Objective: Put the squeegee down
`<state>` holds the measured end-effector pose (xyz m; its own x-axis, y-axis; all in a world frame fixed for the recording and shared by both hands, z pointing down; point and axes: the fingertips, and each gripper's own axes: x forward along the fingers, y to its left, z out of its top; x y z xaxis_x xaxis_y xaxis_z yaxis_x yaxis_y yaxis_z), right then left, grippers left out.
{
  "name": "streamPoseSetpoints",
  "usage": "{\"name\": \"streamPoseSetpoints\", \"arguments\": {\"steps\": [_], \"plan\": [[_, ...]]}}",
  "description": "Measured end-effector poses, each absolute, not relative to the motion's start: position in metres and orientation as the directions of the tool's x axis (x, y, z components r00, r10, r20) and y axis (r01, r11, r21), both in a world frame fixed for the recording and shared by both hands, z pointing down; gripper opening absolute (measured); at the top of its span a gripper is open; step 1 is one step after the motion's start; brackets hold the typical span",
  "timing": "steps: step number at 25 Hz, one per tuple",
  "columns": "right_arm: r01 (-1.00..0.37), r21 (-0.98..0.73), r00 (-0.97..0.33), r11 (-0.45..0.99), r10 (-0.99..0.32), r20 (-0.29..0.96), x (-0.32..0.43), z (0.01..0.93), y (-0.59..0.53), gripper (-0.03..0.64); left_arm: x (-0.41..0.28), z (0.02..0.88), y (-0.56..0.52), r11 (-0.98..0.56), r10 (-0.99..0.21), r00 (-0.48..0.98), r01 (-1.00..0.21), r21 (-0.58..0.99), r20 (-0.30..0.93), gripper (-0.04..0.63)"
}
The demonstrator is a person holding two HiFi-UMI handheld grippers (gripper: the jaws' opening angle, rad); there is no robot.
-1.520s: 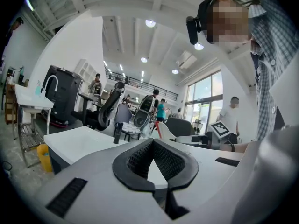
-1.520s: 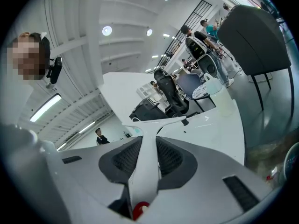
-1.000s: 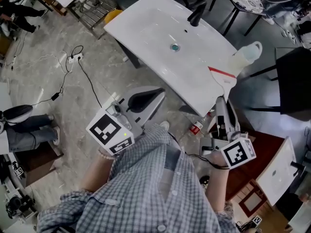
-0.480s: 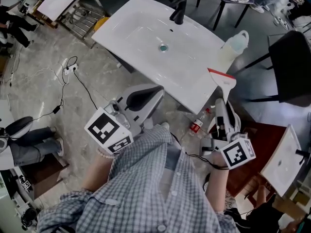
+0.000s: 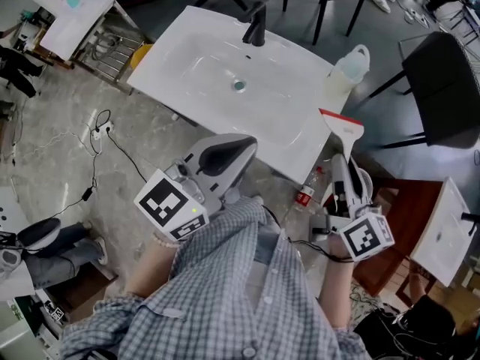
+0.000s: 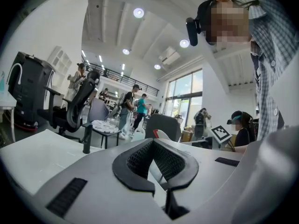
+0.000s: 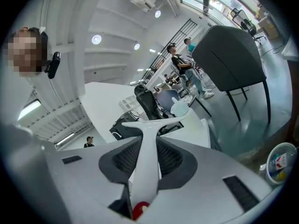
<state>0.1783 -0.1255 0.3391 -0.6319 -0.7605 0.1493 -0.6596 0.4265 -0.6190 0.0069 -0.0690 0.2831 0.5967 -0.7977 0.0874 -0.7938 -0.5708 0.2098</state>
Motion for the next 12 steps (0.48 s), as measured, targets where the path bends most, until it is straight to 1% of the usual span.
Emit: {"name": "streamPoseSetpoints", "arguments": {"steps": [12], "plan": [[-0.747,-0.607,-0.487,0.271,-0.845,0.222,0.173,0.355,-0.146,0.092,-0.002,0.291,-0.117,-0.686,-0.686,0.720,-0.689,0.233,0.108,0.006]]}}
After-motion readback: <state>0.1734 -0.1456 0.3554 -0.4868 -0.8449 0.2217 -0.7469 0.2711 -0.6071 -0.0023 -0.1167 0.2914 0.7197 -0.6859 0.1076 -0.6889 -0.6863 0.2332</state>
